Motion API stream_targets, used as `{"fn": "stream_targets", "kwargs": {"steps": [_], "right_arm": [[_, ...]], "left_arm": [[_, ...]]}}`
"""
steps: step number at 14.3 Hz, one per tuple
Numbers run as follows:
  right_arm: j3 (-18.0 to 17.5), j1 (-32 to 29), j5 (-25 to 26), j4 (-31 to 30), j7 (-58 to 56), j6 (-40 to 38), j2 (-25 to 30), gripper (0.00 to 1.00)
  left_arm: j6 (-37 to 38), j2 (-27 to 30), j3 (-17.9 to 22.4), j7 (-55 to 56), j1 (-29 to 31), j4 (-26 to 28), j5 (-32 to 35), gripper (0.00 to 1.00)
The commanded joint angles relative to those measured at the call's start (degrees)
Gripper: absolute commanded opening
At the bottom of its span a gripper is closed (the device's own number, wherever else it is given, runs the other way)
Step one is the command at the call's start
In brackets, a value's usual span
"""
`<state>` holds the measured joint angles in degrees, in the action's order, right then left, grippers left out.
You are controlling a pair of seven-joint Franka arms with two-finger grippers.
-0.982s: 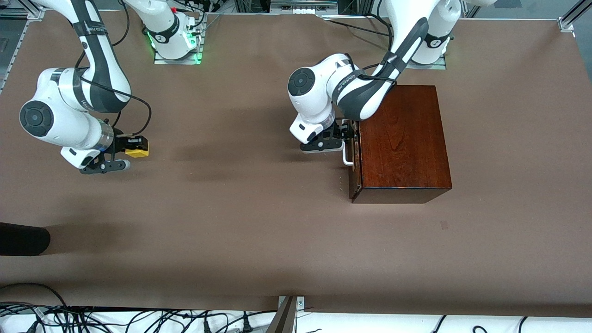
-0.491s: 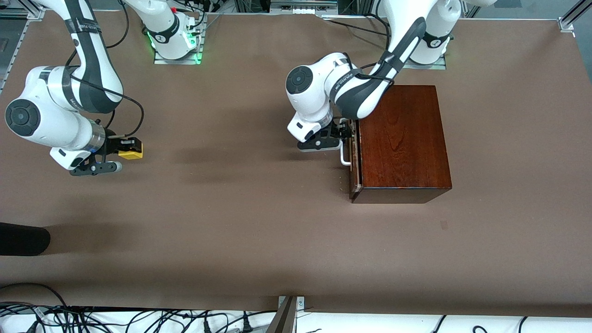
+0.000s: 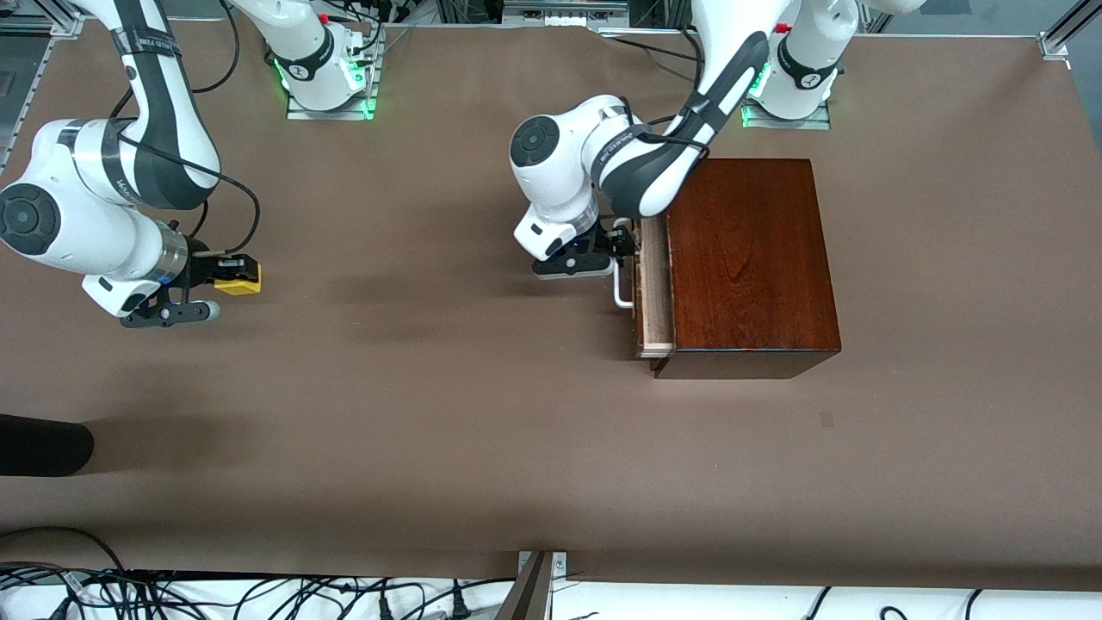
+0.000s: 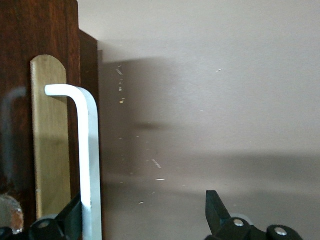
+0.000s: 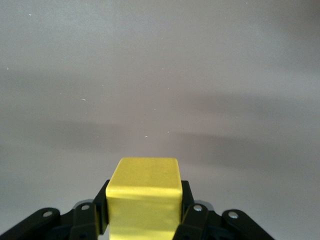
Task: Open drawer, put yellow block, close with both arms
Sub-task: 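Pull the drawer open by its handle with the left gripper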
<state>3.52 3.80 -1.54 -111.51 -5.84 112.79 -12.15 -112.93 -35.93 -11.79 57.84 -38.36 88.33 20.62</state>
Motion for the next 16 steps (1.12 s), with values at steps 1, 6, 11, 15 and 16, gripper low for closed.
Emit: {"fn": "stream_targets", "kwargs": {"steps": [1, 6, 11, 15, 16], "right_arm": [[-0.18, -0.37, 0.31, 0.59, 1.98, -2.83, 0.90, 0.07], [-0.18, -0.37, 0.31, 0.68, 2.51, -4.16, 0.90, 0.07], [1.58, -0.46, -0.04, 2.87, 2.42, -6.97, 0.64, 0.07], [1.93, -1.08, -0.66, 6.31, 2.77, -6.97, -1.99, 0.07], [1.93, -1.08, -0.66, 6.39, 2.77, -6.97, -2.08, 0.07]], "left_arm": [[-0.45, -4.32, 1.85, 0.87, -3.91, -6.31, -2.69, 1.00], [-0.36, -6.08, 4.13, 0.96, -7.34, -9.75, -4.89, 1.00], [-0.27, -7.04, 4.93, 1.66, -9.36, -11.67, -6.12, 1.00], [-0.27, -8.71, 6.15, 3.06, -11.38, -13.79, -6.91, 1.00], [-0.45, -8.98, 6.60, 3.41, -12.00, -14.14, -7.00, 1.00]]}}
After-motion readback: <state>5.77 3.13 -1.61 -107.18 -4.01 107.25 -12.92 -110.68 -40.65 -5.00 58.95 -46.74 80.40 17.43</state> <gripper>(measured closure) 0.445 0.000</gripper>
